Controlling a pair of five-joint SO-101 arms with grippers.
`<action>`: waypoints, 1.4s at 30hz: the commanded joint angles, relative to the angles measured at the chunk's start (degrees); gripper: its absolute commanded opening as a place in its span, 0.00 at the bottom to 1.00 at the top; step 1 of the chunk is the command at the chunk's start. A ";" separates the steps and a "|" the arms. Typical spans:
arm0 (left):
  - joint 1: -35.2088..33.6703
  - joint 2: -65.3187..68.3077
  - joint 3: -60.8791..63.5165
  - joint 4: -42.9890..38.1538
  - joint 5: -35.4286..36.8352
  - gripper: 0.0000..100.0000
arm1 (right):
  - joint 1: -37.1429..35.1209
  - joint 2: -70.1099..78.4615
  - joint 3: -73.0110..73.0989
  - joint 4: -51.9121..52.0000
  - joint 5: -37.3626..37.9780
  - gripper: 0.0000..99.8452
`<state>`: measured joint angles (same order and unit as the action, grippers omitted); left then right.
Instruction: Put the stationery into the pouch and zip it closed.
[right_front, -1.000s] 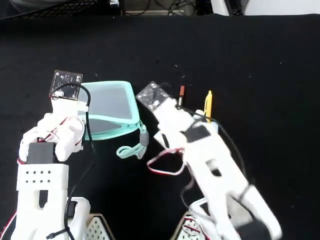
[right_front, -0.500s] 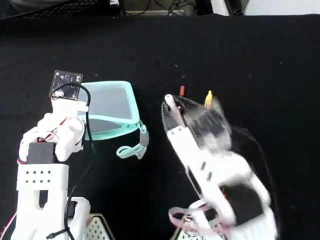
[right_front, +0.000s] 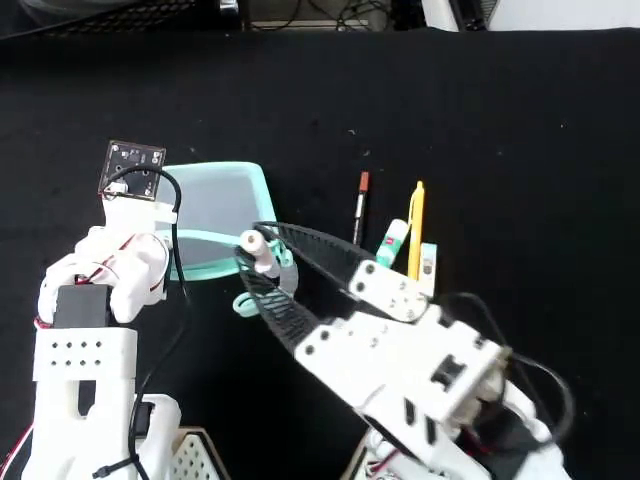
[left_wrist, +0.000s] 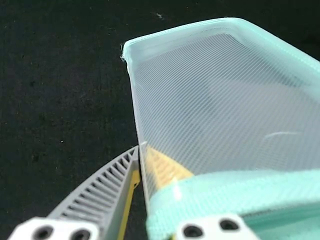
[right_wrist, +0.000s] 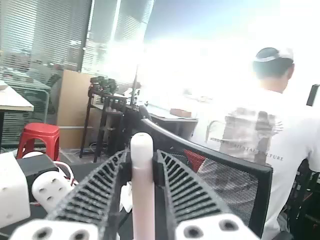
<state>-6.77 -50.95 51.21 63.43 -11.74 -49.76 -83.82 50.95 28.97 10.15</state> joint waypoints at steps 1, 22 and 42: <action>1.36 0.53 0.22 -0.18 0.53 0.03 | -0.97 3.12 2.86 -5.98 -0.35 0.01; 1.36 0.53 -0.75 0.35 2.81 0.03 | -0.79 16.48 12.09 -29.63 -0.26 0.01; 1.27 0.53 -1.27 0.44 5.98 0.03 | -0.70 7.87 24.57 -23.65 -0.26 0.01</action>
<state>-6.51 -50.95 51.30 63.43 -6.46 -50.02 -73.71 73.98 4.88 10.24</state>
